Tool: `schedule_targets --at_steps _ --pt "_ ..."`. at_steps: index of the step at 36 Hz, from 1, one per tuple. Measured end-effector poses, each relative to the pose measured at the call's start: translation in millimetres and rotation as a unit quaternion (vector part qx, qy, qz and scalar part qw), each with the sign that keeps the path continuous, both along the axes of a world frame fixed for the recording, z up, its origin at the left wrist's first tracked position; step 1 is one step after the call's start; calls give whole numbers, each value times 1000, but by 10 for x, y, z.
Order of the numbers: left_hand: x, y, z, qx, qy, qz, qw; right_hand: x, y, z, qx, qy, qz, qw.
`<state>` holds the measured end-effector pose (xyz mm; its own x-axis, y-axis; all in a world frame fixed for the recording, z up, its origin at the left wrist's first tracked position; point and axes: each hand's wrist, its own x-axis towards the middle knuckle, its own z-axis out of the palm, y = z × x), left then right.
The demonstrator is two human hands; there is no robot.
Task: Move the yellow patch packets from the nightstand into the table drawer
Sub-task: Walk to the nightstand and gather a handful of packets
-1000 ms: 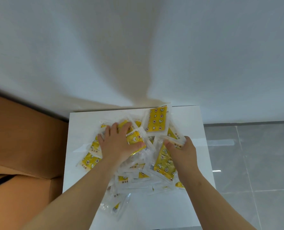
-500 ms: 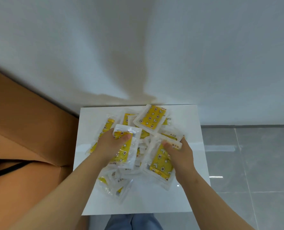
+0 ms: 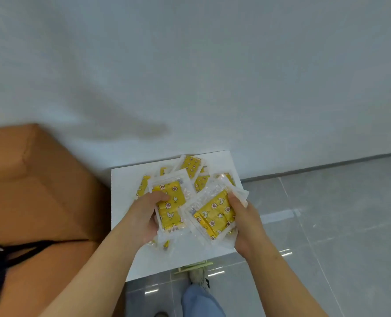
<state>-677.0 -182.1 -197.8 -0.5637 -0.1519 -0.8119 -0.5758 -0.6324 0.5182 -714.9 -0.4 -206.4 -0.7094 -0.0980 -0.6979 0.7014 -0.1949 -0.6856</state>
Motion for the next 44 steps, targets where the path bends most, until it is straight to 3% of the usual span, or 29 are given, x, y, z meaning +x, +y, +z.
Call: schedule_targets --at_steps 8,20,31,44 --pt "764 341 386 -51 74 -99 991 1196 345 406 -43 -7 -106 993" --pt "2256 1633 782 -94 106 -184 973 3133 1602 758 8 39 -242 969" --pt "4552 3121 603 -66 90 -203 973 5441 3043 653 23 32 -250 967" --pt "6731 3931 714 -63 100 -249 961 7791 3788 635 42 7 -281 959"
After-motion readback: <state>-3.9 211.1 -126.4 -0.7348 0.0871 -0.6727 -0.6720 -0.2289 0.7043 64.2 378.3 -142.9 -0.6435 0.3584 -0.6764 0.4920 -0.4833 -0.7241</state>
